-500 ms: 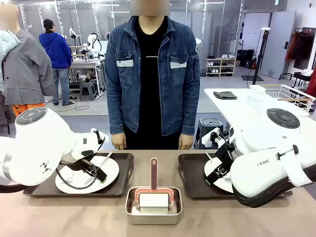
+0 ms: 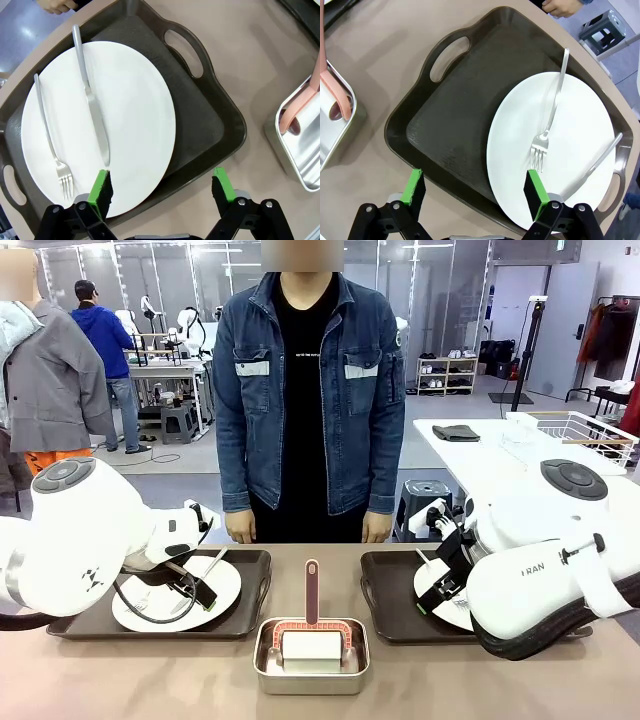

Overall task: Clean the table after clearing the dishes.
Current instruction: When the left (or right) Handle tray is removed, use the left hand (or right hand) to clean the left (or right) side of the table with the Lint Roller.

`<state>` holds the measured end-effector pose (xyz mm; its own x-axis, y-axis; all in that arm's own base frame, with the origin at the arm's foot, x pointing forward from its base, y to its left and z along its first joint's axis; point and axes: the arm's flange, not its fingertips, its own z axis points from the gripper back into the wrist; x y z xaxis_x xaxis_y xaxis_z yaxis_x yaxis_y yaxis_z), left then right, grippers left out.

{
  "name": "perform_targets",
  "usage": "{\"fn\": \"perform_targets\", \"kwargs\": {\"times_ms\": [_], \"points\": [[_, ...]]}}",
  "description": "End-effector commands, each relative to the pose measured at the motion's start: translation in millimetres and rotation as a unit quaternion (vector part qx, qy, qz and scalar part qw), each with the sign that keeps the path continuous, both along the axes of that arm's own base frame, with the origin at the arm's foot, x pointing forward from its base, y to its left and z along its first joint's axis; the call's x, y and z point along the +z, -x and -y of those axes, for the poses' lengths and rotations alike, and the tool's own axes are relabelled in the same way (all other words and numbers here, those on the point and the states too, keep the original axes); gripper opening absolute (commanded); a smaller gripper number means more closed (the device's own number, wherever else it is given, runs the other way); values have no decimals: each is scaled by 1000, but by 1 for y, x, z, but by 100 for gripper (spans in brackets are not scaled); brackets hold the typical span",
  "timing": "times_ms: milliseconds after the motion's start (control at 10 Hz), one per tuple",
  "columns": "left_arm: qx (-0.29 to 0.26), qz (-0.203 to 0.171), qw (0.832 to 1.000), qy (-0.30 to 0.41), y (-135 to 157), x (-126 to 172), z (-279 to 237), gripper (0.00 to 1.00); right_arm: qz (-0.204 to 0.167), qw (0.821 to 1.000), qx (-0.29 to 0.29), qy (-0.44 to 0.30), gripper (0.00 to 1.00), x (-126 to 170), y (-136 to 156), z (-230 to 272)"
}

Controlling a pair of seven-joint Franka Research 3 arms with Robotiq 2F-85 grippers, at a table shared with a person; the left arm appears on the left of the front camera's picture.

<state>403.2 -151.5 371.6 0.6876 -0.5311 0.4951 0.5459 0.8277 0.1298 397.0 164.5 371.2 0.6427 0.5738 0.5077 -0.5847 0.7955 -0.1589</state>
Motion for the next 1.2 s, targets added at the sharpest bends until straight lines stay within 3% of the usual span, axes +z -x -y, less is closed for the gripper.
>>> {"fn": "perform_targets", "kwargs": {"times_ms": [0,300,400,500,700,800,900,1000,1100], "points": [[0,0,1000,0,0,0,0,100,0,1000,0,0,100,0,0,-1],[0,0,1000,0,0,0,0,100,0,1000,0,0,100,0,0,0],[8,-11,1000,8,-7,13,4,100,-20,1000,7,-14,100,14,-11,1],[4,-37,999,37,-15,33,5,100,-41,998,10,-37,100,32,-22,0],[-42,-148,978,144,-34,76,-3,100,-111,986,22,-119,100,66,-44,4],[-64,-189,957,210,-37,89,-10,100,-137,977,20,-162,100,79,-52,9],[-85,-216,931,283,-40,103,-21,100,-178,955,22,-236,100,93,-60,16],[-110,-244,888,375,-45,118,-37,100,-233,914,23,-332,100,106,-66,29],[-141,-271,832,464,-49,126,-55,100,-275,874,30,-401,100,112,-68,41]]}}
